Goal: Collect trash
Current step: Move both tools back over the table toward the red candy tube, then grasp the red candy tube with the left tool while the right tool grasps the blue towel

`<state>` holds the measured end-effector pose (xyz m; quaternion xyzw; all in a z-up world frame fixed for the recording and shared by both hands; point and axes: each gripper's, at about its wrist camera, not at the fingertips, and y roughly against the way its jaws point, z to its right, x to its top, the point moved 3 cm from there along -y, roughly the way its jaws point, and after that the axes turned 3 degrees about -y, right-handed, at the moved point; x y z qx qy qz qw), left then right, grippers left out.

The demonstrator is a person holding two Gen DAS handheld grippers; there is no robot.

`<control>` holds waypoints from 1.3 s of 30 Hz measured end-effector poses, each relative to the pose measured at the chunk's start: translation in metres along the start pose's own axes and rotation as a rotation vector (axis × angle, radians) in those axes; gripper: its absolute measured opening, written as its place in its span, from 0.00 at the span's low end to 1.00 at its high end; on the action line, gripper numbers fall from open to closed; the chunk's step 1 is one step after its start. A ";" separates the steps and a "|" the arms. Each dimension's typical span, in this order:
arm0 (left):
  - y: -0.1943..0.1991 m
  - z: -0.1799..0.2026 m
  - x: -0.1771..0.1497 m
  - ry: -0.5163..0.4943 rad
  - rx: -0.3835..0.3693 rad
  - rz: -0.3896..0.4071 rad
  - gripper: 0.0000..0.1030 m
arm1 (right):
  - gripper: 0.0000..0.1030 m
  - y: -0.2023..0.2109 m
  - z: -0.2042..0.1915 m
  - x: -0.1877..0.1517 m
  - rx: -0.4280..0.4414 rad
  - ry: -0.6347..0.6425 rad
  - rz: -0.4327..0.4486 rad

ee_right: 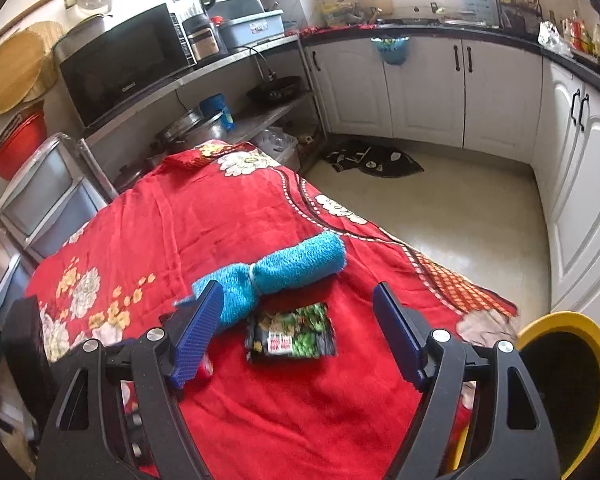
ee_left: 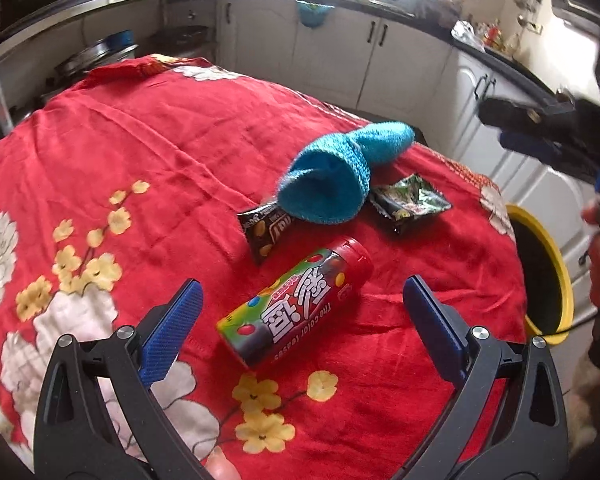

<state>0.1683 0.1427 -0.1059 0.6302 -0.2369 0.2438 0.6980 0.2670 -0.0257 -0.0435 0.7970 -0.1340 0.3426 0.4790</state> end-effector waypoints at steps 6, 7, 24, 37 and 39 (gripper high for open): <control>-0.012 -0.004 0.000 0.004 -0.008 -0.027 0.80 | 0.72 -0.039 0.002 0.010 0.005 -0.075 -0.068; -0.013 -0.004 -0.001 0.003 -0.013 -0.030 0.77 | 0.72 -0.045 0.002 0.010 0.004 -0.083 -0.078; -0.013 0.015 -0.013 -0.038 0.003 -0.042 0.51 | 0.37 -0.114 0.034 0.005 0.092 -0.331 -0.238; -0.005 0.018 -0.024 -0.005 -0.008 -0.031 0.30 | 0.19 -0.065 0.033 0.008 0.161 -0.289 -0.136; -0.003 0.021 -0.027 0.000 -0.016 -0.031 0.29 | 0.19 -0.060 0.038 0.006 0.156 -0.285 -0.137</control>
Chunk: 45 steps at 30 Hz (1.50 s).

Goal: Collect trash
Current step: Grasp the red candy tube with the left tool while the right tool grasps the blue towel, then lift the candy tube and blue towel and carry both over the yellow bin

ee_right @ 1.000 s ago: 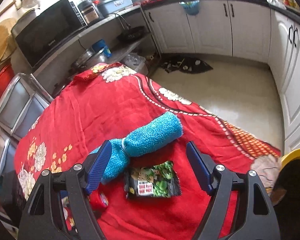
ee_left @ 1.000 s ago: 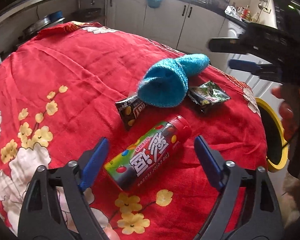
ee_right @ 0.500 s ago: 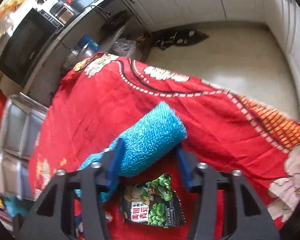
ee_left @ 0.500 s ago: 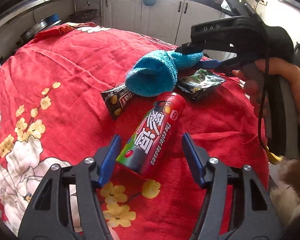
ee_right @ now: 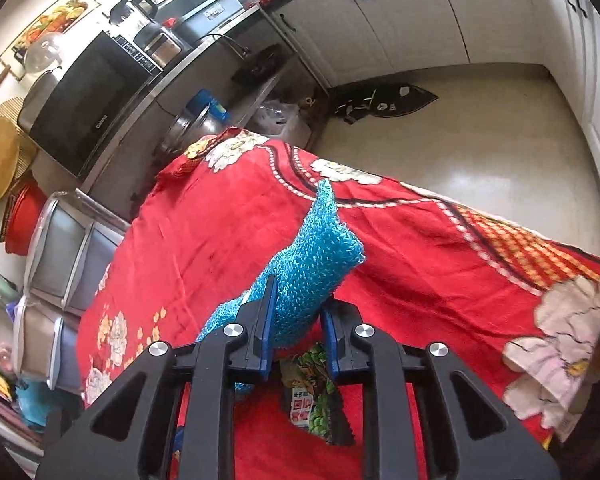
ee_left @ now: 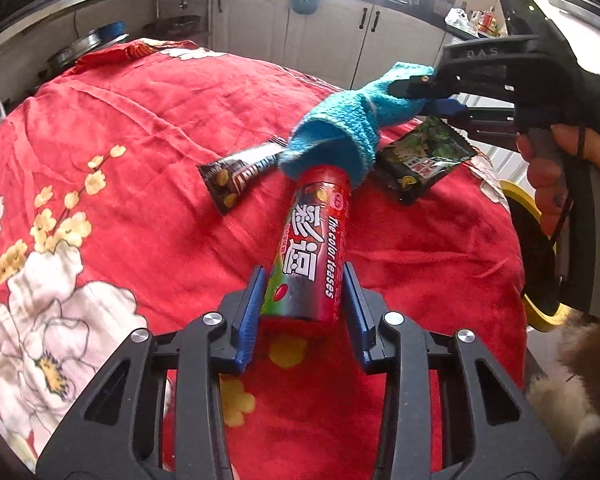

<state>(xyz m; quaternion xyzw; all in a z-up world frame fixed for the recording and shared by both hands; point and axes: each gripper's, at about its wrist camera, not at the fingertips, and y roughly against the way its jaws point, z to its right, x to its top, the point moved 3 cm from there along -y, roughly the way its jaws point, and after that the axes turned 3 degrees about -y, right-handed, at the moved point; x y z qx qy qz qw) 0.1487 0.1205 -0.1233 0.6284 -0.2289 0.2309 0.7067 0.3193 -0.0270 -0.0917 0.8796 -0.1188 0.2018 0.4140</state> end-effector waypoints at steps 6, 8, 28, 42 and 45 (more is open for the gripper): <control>0.007 0.009 -0.011 0.011 -0.018 0.004 0.28 | 0.21 0.024 0.024 -0.014 0.014 -0.021 0.013; 0.010 0.012 -0.014 0.019 -0.026 0.007 0.28 | 0.21 0.034 0.035 -0.017 0.004 -0.014 0.029; 0.057 0.028 -0.001 0.060 -0.021 0.133 0.23 | 0.14 0.098 0.033 -0.023 0.143 0.026 0.108; 0.079 0.066 0.031 -0.008 -0.055 0.223 0.23 | 0.13 0.159 0.020 -0.030 0.122 0.108 0.195; 0.078 0.074 0.036 -0.022 -0.065 0.229 0.23 | 0.13 0.173 0.024 -0.033 0.106 0.116 0.214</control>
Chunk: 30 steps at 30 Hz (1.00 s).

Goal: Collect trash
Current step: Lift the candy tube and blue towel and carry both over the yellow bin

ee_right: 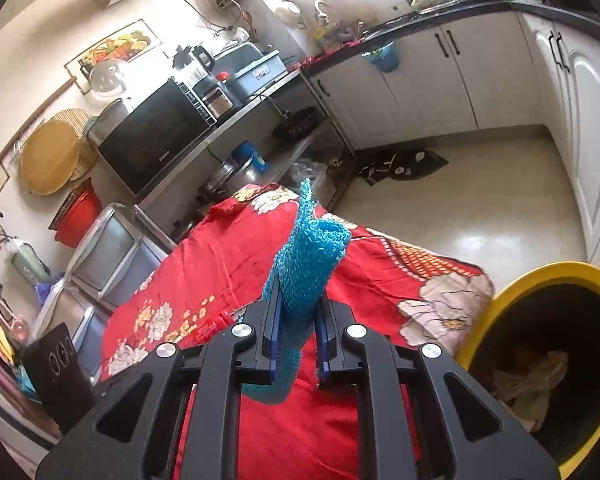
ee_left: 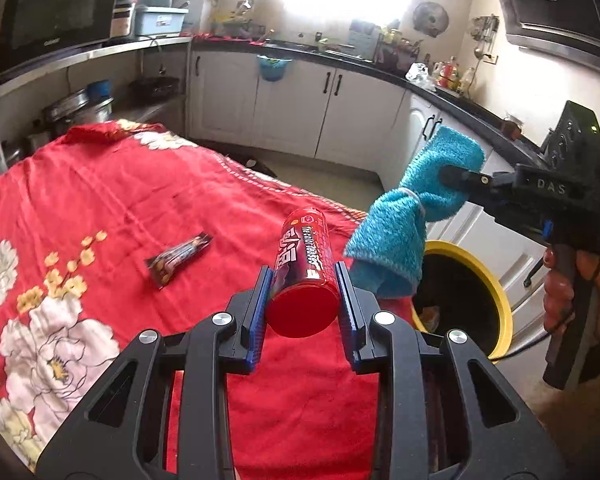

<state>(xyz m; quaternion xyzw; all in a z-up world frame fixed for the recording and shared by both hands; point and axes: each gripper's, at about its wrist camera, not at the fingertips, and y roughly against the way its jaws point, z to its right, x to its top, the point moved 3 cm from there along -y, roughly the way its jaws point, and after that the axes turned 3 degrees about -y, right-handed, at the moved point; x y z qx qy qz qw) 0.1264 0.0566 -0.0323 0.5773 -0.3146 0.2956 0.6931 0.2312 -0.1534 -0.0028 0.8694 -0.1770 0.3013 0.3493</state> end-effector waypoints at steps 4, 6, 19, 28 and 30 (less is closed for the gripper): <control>-0.004 0.014 0.005 -0.015 -0.021 0.008 0.23 | 0.13 0.019 0.003 -0.001 -0.032 0.019 0.029; -0.006 0.022 0.008 -0.023 -0.033 0.011 0.23 | 0.13 0.027 0.006 -0.002 -0.045 0.020 0.040; -0.016 0.065 0.025 -0.072 -0.107 0.033 0.23 | 0.13 0.073 0.035 -0.007 -0.150 0.011 0.105; -0.022 0.094 0.035 -0.104 -0.155 0.046 0.23 | 0.13 0.102 0.050 -0.013 -0.233 0.011 0.151; -0.024 0.100 0.036 -0.110 -0.165 0.047 0.23 | 0.13 0.107 0.053 -0.013 -0.251 0.012 0.159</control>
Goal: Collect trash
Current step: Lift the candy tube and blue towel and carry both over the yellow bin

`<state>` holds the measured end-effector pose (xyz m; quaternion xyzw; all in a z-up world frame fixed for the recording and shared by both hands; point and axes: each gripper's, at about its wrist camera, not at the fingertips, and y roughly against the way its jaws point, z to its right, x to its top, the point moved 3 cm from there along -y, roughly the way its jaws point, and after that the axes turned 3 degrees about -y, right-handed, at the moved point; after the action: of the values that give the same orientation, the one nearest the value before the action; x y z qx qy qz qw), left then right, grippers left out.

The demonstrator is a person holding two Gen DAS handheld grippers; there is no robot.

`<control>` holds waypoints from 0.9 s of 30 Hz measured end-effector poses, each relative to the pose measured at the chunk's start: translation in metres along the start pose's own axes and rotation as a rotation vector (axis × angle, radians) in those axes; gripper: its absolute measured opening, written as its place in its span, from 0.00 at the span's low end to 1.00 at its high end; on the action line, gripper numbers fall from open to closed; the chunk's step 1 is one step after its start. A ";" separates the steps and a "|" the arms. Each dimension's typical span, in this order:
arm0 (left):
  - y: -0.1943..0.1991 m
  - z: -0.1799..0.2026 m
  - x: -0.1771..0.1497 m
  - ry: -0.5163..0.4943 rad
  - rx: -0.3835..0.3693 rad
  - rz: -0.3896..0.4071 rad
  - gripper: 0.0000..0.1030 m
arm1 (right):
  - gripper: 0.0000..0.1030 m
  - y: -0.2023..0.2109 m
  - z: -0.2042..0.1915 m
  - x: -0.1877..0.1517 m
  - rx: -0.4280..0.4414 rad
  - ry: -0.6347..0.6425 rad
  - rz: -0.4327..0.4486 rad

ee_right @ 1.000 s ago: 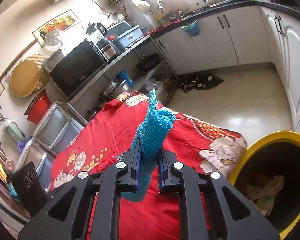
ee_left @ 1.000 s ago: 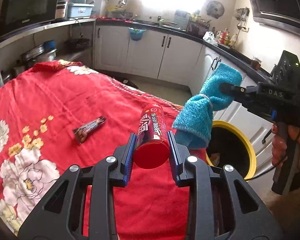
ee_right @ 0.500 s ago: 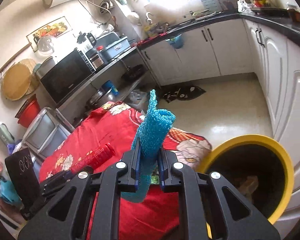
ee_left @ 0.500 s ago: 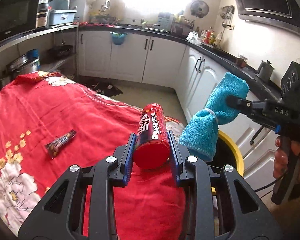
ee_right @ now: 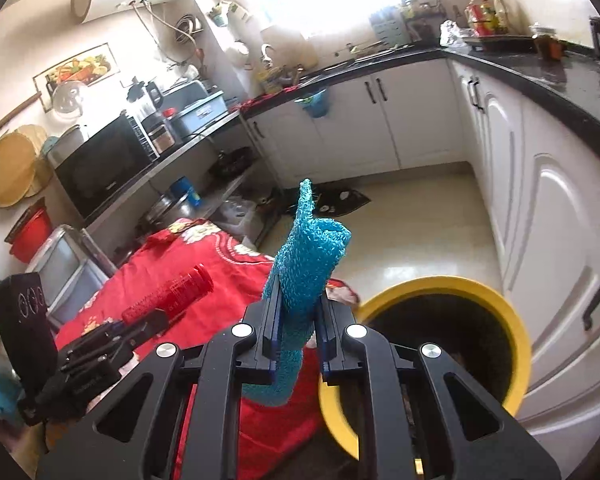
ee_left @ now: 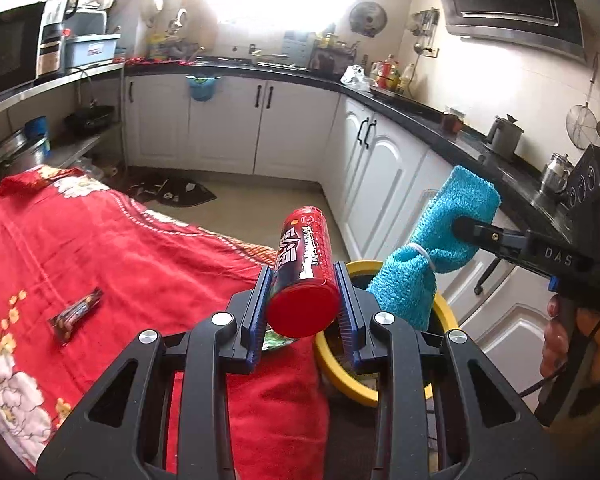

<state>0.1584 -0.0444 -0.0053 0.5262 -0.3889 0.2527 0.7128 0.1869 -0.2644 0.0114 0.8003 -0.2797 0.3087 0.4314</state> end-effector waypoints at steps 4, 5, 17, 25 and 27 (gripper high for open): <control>-0.007 0.011 0.003 -0.009 -0.020 0.003 0.23 | 0.13 0.009 0.012 0.000 -0.039 -0.007 0.023; -0.008 0.013 0.003 -0.011 -0.024 0.003 0.23 | 0.13 0.012 0.015 0.001 -0.050 -0.007 0.031; -0.030 0.041 0.006 -0.036 -0.064 0.002 0.23 | 0.13 0.027 0.042 -0.008 -0.198 0.038 0.089; -0.049 0.056 0.000 -0.054 -0.087 -0.019 0.23 | 0.13 0.025 0.062 -0.023 -0.264 0.037 0.100; -0.054 0.059 -0.003 -0.058 -0.090 -0.025 0.23 | 0.13 0.023 0.065 -0.027 -0.277 0.052 0.098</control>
<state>0.1812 -0.1169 -0.0292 0.5053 -0.4137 0.2107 0.7274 0.1694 -0.3266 -0.0251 0.7103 -0.3472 0.3085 0.5289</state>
